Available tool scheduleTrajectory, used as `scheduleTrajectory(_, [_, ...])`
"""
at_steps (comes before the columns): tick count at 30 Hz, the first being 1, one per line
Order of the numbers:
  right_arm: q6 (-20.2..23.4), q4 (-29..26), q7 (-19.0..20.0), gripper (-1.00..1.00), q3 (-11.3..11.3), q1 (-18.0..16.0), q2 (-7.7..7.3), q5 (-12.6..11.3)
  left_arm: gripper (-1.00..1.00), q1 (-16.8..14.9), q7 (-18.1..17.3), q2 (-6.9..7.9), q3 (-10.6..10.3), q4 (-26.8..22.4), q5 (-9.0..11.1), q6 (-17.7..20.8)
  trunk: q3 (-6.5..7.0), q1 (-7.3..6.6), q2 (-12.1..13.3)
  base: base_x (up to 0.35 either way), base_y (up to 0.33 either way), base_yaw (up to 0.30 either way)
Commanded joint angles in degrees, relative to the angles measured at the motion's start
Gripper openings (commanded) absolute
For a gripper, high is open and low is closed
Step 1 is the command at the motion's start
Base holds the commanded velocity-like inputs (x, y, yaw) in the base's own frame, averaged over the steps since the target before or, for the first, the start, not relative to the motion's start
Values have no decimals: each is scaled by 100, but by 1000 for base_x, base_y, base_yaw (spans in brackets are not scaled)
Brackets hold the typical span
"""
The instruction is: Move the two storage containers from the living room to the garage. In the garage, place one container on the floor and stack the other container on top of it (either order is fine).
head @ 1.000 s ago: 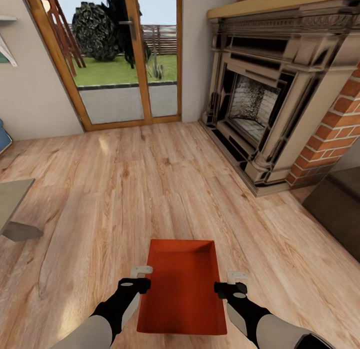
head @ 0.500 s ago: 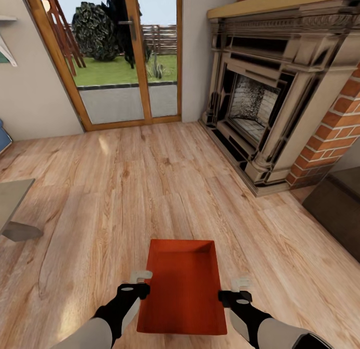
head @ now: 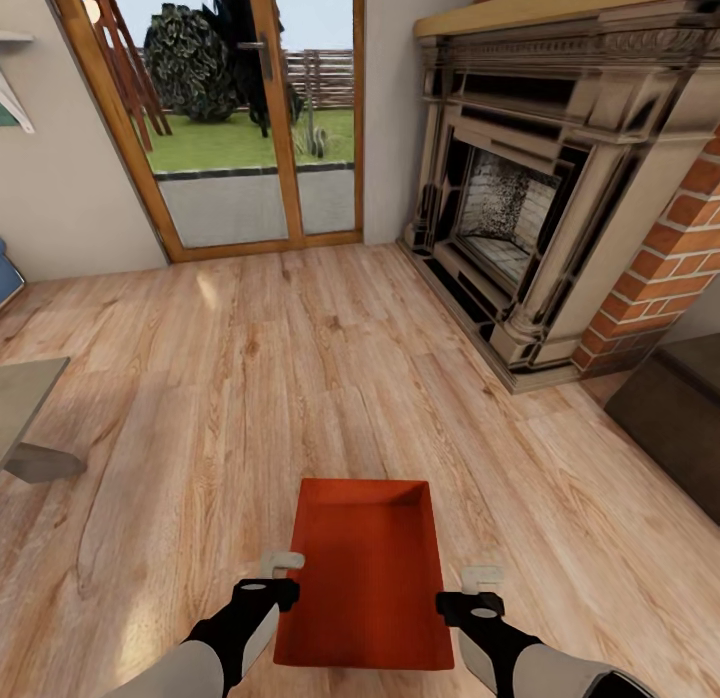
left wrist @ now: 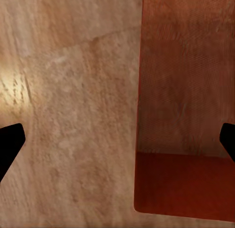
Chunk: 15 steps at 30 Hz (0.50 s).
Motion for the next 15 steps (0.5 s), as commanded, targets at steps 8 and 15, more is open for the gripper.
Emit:
scheduleTrajectory(8, [-19, -1, -15, 100, 76, -2, 32, -56, 100, 0, 13, -2, 16, -16, -23, -354, -4, -1, -2, 0, 0, 0])
scheduleTrajectory(15, [-19, -9, -15, 100, 69, -5, 221, -50, 100, 0, 13, -2, 22, -10, -14, -380, -4, -1, -2, 0, 0, 0])
